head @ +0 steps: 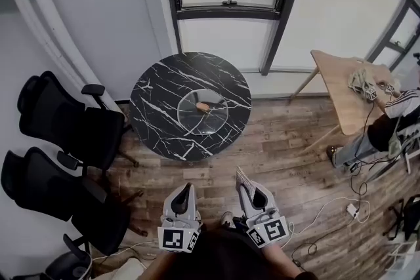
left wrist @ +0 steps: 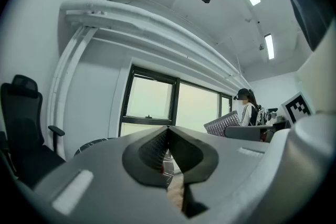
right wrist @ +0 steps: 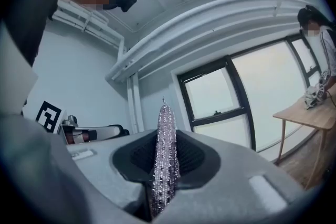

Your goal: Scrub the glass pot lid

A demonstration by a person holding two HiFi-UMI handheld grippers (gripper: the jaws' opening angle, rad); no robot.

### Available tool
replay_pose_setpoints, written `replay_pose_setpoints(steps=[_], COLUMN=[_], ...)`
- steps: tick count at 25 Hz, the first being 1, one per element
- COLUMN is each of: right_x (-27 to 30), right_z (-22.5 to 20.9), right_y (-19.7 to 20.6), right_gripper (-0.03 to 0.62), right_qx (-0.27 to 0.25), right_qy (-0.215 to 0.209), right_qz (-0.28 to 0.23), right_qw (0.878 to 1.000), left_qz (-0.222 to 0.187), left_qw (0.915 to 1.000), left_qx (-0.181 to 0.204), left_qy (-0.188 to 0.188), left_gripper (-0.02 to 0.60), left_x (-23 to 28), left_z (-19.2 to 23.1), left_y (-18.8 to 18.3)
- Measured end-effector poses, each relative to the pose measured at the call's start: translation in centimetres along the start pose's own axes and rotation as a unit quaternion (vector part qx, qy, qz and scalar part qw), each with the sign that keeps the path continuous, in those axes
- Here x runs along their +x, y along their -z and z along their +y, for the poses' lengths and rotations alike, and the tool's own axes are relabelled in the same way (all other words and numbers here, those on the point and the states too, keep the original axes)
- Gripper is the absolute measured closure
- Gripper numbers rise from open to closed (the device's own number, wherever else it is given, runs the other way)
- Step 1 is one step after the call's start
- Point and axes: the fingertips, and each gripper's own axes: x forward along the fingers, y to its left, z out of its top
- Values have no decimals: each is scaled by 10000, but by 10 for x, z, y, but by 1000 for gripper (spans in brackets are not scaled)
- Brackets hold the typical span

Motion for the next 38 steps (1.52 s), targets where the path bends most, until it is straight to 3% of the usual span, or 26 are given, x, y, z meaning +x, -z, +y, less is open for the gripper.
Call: replay_pose_setpoints(steps=[14,21,29,38], right_x=[-23,-15,56,171], right_z=[-28,-41,-51,-43], right_y=[3,15,25,22], right_gripper=[517,516,516,516], right_qx=[51,124,17,-85], right_qy=[-206,-244,-174,-76], right_qz=[-10,164,301,379], right_qw=[9998,9995,9994,9992], left_qz=[18,77,91,213], left_qw=[9998,9997,9999,9992], left_qx=[187,225,56,-169], left_qy=[-61,-93,51,282], left_gripper=[579,578,578,578], left_x=[12,26,84,151], left_z=[-43,-43,5,95], left_y=[5,14,25,16])
